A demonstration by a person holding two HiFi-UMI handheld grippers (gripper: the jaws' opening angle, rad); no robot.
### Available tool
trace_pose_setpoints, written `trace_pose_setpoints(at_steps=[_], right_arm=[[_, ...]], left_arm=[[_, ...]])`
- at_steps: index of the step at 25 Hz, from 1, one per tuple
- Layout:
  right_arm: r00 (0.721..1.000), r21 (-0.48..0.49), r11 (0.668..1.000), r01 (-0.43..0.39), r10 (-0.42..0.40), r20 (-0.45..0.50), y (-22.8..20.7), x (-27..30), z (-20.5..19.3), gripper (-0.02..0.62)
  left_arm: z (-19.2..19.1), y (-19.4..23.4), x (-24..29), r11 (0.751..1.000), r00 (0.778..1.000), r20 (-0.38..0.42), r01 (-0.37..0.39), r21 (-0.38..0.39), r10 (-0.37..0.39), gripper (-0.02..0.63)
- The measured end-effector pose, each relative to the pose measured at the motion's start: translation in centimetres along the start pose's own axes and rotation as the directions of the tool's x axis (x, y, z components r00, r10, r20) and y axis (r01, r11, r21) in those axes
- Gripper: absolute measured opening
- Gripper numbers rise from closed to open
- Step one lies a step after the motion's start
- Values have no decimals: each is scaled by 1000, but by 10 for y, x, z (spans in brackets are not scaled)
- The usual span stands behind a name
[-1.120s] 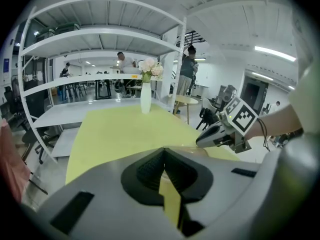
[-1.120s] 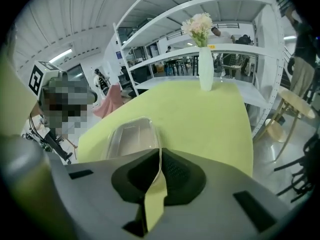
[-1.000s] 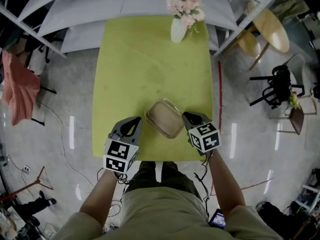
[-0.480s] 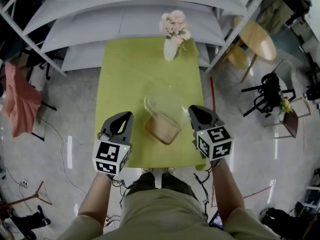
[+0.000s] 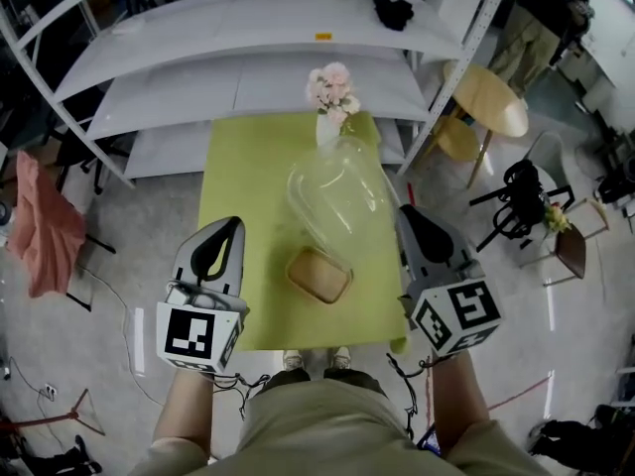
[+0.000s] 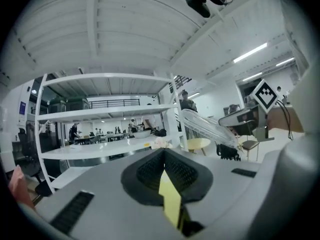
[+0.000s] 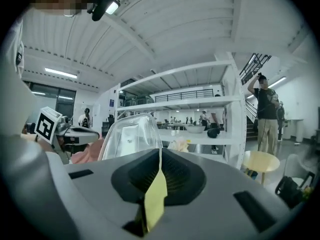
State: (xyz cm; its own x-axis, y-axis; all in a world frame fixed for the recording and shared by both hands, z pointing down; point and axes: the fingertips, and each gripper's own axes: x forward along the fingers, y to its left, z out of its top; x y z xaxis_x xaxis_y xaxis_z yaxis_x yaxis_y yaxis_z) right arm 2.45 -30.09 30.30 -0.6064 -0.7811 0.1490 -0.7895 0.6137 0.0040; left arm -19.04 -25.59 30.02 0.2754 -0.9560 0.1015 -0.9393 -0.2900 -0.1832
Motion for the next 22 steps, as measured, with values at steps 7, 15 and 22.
trace_pose_setpoints(at_steps=[7, 15, 22], right_arm=[[991, -109, 994, 31, -16, 132, 15, -42, 61, 23], [979, -174, 981, 81, -46, 201, 26, -72, 81, 23], [990, -104, 994, 15, 0, 141, 29, -64, 55, 23]], left_arm=[[67, -2, -26, 997, 988, 153, -30, 77, 18, 6], [62, -12, -39, 997, 992, 128, -31, 77, 21, 6], [48, -24, -40, 997, 996, 87, -8, 72, 1, 6]])
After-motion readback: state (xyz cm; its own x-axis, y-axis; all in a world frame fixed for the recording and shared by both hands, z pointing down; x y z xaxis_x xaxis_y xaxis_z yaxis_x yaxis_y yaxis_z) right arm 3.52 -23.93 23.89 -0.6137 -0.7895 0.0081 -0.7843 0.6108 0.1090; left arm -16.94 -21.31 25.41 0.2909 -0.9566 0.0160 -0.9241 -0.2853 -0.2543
